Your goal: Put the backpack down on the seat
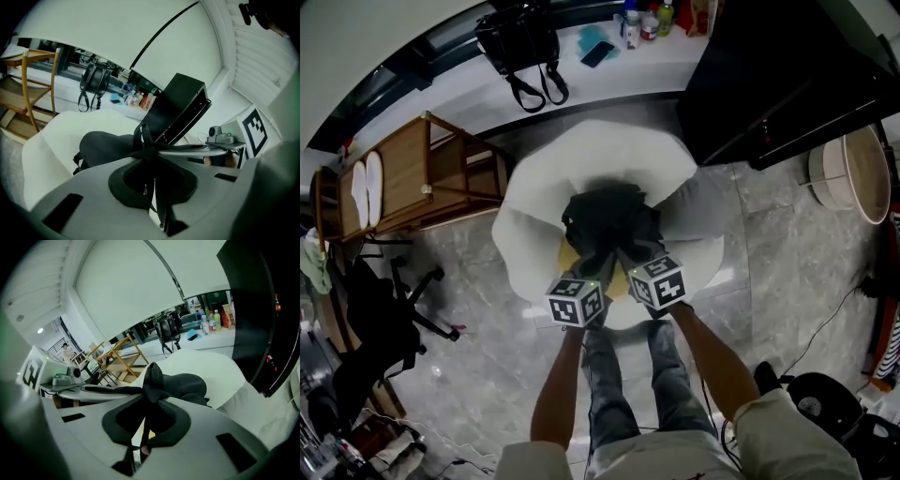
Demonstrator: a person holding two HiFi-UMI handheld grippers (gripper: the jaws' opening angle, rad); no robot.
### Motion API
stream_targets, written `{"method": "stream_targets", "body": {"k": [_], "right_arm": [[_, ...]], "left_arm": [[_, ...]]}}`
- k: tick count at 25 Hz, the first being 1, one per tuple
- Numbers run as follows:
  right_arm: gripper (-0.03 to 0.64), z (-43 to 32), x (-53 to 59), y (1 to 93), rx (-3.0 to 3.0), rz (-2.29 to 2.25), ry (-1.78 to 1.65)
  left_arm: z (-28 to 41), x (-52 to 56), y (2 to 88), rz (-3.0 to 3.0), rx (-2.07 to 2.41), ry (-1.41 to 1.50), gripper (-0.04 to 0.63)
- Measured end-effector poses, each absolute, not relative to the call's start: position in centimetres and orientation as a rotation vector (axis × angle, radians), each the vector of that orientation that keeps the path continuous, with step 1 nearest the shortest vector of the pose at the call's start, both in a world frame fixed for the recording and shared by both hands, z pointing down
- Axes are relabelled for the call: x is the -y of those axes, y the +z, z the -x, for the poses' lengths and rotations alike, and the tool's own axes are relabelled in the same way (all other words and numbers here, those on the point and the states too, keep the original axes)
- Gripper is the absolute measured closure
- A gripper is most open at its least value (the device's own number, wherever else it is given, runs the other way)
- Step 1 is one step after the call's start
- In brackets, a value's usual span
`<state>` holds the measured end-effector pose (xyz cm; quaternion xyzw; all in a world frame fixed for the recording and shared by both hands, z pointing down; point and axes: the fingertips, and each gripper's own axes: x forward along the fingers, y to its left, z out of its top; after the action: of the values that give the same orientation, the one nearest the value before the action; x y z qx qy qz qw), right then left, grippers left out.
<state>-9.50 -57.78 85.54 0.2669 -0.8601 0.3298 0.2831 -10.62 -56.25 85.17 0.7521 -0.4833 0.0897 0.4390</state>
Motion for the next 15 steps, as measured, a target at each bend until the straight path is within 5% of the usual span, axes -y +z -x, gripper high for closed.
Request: {"method": "stream_targets", "body": {"k": [12,15], "right_arm": [[0.568,9.5,57.9,88.0,2.299,-0.717,0.793],[0.450,8.5,58.0,88.7,2.251,-0.749,0.761]], "left_arm": [[11.0,56.0,87.5,-1.883,1.210,0.199,0.546],[11.8,55.2,88.5,-1.851,1.258,0.220,0.459]]}}
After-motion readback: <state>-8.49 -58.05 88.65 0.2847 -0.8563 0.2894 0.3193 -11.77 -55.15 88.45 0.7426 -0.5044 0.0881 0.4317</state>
